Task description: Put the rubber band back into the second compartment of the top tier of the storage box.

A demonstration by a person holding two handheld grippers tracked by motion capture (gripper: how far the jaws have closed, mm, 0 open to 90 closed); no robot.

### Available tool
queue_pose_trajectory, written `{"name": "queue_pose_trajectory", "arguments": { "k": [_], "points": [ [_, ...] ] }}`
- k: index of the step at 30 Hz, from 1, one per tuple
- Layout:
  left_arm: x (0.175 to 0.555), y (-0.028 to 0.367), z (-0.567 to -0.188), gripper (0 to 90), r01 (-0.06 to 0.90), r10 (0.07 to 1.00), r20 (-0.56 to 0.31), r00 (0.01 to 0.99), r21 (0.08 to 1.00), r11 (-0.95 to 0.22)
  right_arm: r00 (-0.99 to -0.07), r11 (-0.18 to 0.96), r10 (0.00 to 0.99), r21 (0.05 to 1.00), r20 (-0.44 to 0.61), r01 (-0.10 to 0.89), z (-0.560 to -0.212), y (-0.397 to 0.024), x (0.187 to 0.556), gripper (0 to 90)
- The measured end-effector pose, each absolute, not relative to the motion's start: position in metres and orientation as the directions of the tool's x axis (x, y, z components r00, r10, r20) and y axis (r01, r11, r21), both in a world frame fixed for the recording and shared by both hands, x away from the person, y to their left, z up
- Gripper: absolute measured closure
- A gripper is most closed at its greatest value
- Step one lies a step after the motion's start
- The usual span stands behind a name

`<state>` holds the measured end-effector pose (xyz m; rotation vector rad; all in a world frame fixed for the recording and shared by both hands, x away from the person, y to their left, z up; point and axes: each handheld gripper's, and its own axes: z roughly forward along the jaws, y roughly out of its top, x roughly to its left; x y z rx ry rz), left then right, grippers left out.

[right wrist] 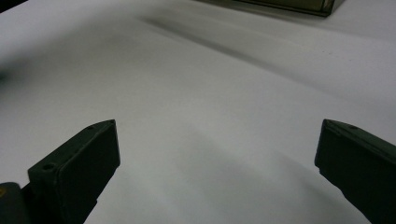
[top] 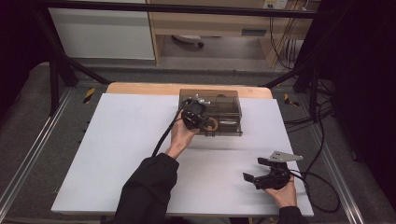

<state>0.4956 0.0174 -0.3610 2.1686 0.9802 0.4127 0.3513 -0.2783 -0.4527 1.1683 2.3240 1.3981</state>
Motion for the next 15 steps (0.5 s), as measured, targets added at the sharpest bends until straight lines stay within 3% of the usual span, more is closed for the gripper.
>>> {"name": "queue_pose_trajectory", "arguments": {
  "k": [15],
  "points": [
    [0.496,0.020,-0.374,84.0,0.534,0.745,-0.018,0.667,0.708,-0.462,-0.670,0.245,0.707,0.811,0.225,0.531,-0.453,-0.278,0.351,0.7]
  ]
}}
